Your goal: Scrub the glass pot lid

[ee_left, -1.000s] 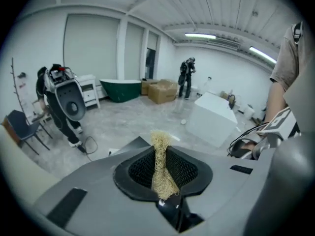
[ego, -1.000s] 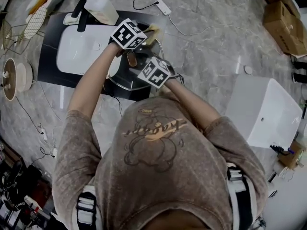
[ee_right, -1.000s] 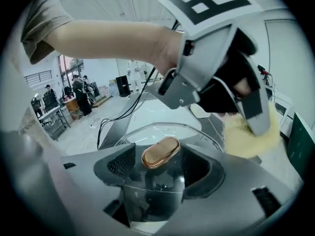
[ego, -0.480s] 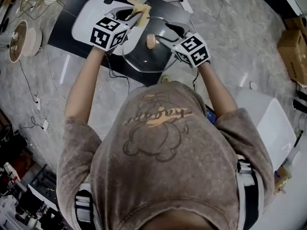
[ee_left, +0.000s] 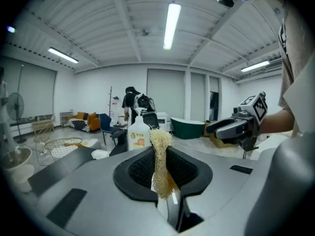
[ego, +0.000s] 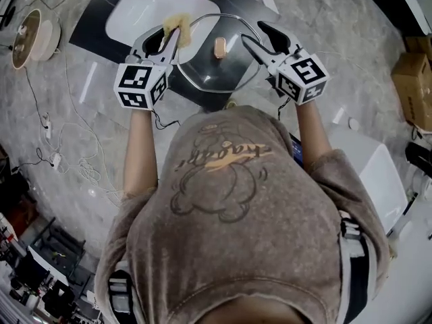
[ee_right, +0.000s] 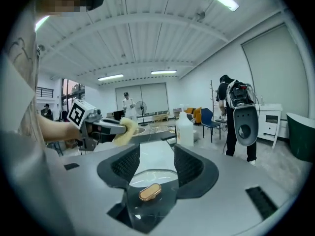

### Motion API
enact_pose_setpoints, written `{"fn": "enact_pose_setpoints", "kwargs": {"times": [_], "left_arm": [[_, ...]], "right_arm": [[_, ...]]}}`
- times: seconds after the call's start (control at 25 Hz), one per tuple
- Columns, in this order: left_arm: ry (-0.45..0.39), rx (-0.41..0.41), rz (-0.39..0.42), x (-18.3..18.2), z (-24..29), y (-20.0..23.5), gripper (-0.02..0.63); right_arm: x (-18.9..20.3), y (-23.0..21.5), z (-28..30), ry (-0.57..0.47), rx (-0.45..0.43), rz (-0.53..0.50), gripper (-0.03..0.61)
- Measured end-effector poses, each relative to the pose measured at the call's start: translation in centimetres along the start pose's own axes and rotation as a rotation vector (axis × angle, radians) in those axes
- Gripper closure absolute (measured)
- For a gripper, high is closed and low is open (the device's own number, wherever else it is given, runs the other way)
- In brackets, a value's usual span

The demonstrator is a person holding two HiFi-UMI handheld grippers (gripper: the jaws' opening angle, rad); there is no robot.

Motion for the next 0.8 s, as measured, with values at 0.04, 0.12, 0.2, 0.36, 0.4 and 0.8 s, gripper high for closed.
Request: {"fn": "enact_pose_setpoints", "kwargs": {"times": [0.04, 0.12, 0.2, 0.36, 0.4, 0.8], "left_arm": [[-0.035, -0.026, -0.024, 0.0, -0.5, -0.2, 0.546], [-0.115, -0.082, -0.058, 0.0, -1.3, -0.4, 0.546], [-0.168, -0.116, -0.054, 0.3, -1.6, -0.5, 0.546], [-0.17, -0.105, -0.056, 1.6, -0.9, -0.8, 0.547], [-0.17, -0.107, -0.068, 1.8, -0.8, -0.8, 0.548], [-0.141, -0.126, -0.064, 4.7, 1.0, -1.8, 0.547]], "right_arm": [[-0.1, 0.3, -0.3, -0.025, 0.013, 0.03, 0.367], [0.1, 0.7, -0.6, -0.069, 0.031, 0.086, 0.405], [0.9, 0.8, -0.6, -0.091, 0.055, 0.108, 0.453], [2.5, 0.1, -0.6, -0.097, 0.131, 0.121, 0.527], [2.7, 0.0, -0.7, -0.099, 0.147, 0.127, 0.546], [5.0, -0.3, 0.5, -0.068, 0.205, 0.113, 0.578]]}}
Point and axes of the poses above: the fingertips, and each gripper's own axes: z forward along the fingers, y to its left, x out of its underside, the point moved 4 cm from there along -z, backward along the fingers, and after that the axes turned 9 degrees about x, right-handed, at the moved point
